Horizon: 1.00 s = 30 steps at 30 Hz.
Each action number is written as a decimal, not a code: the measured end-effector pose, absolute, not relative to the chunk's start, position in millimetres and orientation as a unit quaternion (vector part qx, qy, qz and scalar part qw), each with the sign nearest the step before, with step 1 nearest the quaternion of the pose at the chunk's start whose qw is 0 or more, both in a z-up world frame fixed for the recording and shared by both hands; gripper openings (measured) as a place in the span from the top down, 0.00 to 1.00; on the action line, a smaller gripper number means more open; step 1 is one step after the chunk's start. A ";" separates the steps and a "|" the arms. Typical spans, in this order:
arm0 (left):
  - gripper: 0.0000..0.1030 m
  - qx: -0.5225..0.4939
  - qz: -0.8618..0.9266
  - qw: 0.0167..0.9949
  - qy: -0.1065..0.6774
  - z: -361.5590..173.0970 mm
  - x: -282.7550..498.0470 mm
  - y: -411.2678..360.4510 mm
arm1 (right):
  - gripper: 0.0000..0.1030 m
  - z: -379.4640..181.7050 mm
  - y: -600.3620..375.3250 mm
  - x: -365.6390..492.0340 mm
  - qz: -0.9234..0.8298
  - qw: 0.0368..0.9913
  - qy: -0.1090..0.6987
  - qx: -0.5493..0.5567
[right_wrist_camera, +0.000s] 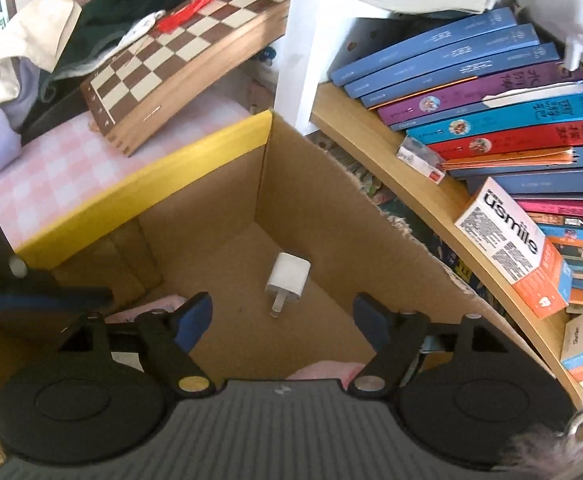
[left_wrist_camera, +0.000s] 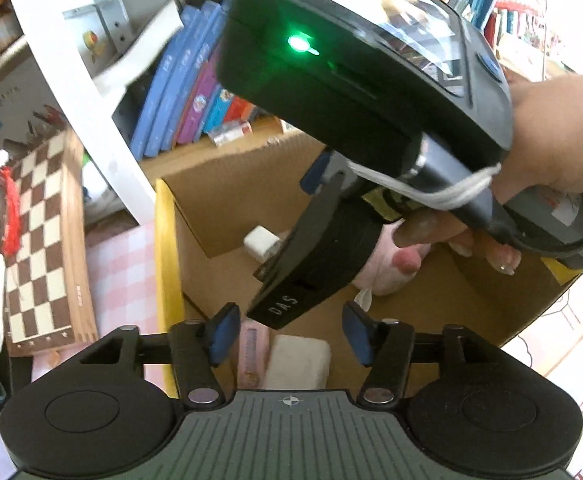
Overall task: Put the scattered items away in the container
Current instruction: 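Open both tools to drop the block and charger into the box, then move both tools back toward the remaining items on the table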
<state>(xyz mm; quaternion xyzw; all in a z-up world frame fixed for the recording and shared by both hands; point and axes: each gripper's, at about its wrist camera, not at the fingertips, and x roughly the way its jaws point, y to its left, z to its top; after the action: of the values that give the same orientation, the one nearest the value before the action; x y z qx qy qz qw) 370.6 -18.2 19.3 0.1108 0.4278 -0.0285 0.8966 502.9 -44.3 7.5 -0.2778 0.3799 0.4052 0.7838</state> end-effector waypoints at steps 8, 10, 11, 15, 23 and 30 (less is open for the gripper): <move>0.28 0.118 -0.014 0.916 0.384 44.7 346.4 -20.8 | 0.15 33.3 -62.8 484.3 0.407 0.802 0.351 -0.261; 0.26 0.116 -0.009 0.920 0.374 51.4 338.7 -23.1 | 0.15 41.4 -68.5 478.4 0.405 0.807 0.342 -0.259; 0.26 0.116 -0.005 0.922 0.368 55.7 333.8 -23.1 | 0.15 45.4 -71.4 475.3 0.404 0.810 0.338 -0.257; 0.25 0.115 0.001 0.934 0.339 66.9 306.7 -21.5 | 0.12 64.2 -87.6 457.2 0.406 0.821 0.317 -0.246; 0.23 0.103 0.011 0.946 0.307 77.2 262.1 -9.9 | 0.09 92.0 -116.4 408.7 0.405 0.838 0.279 -0.237; 0.17 0.117 0.024 0.952 0.282 78.0 223.5 -7.7 | 0.05 102.6 -143.0 363.1 0.382 0.860 0.253 -0.224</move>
<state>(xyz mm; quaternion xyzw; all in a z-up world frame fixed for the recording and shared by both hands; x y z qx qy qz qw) 223.5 -7.7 78.0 0.1171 0.2822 0.0242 0.9519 363.1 -143.0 102.6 -0.2239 0.2534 0.3824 0.8599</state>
